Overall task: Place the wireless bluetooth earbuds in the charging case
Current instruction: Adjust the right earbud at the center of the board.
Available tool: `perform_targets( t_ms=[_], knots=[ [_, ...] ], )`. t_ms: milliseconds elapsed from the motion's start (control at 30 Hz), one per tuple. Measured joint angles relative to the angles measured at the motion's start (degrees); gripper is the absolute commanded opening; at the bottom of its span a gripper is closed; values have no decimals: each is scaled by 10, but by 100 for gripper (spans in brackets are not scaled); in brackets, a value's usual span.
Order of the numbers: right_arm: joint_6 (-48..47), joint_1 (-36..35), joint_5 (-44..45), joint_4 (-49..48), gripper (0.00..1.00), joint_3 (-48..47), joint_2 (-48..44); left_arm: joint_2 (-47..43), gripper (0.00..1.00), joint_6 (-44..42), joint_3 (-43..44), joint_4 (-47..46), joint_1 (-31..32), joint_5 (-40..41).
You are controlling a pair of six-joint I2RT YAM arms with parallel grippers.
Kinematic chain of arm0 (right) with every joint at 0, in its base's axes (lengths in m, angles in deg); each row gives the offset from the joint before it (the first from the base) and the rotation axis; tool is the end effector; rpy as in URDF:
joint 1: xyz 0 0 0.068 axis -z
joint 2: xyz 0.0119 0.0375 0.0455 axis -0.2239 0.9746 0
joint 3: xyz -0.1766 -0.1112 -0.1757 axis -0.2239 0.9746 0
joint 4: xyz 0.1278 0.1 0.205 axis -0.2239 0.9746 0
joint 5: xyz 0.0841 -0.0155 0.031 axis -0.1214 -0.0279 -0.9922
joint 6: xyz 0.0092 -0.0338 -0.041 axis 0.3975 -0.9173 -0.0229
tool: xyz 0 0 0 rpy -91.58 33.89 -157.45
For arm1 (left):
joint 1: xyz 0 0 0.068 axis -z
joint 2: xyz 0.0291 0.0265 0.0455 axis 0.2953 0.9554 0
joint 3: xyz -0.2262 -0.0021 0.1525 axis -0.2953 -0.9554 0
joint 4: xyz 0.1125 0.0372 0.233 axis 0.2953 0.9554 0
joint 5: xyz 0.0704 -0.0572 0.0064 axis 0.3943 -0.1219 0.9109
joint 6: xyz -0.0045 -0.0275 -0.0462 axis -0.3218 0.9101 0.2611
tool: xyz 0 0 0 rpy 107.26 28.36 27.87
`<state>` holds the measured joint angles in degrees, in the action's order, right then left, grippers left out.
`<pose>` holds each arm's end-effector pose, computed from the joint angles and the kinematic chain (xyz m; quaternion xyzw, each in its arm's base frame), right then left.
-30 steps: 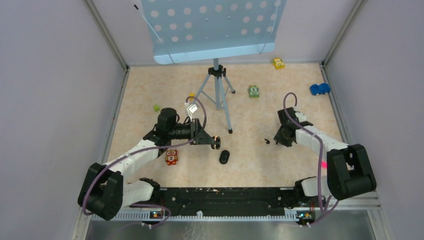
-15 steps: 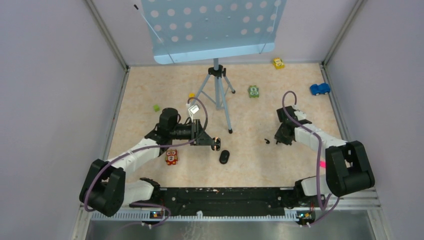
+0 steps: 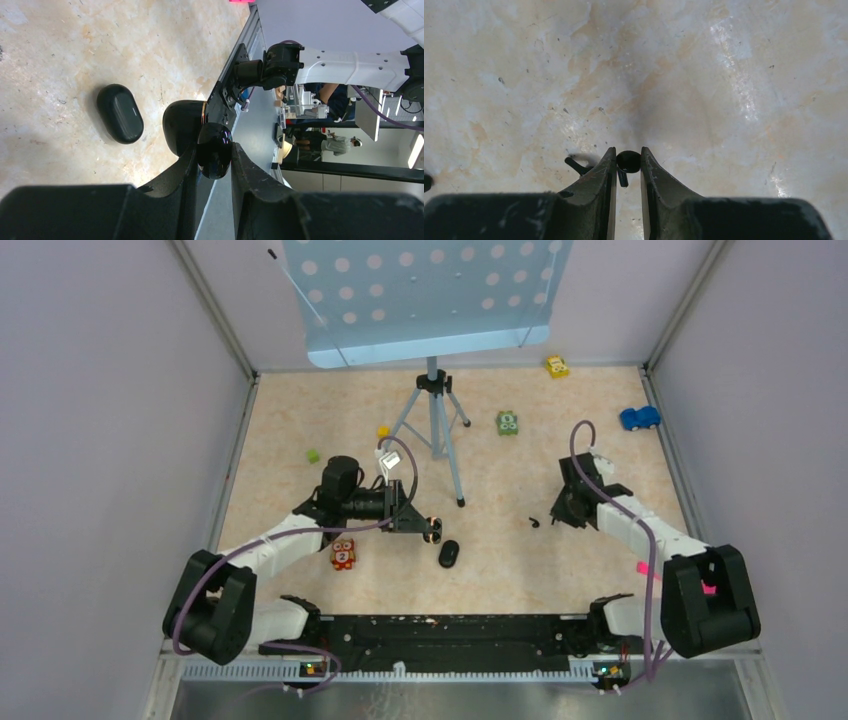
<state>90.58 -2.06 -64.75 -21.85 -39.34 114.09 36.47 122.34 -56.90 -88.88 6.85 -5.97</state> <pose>0.2251 0.0509 0.1833 0.2519 0.9250 0.0126 0.2841 0.2128 -0.1275 0.2091 0.1170 0.7866 -0.5874 0.1499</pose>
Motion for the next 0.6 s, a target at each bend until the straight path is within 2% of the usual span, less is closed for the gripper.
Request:
perform_targets(
  t_ms=[200, 367, 600],
  knots=[
    [-20, -18, -23, -10, 22, 30, 0, 0, 0, 0, 0, -1, 0, 0],
    [-30, -43, -23, -12, 37, 33, 10, 0, 0, 8, 0, -6, 0, 0],
    [-33, -52, -12, -8, 37, 33, 12, 0, 0, 9, 0, -12, 0, 0]
  ],
)
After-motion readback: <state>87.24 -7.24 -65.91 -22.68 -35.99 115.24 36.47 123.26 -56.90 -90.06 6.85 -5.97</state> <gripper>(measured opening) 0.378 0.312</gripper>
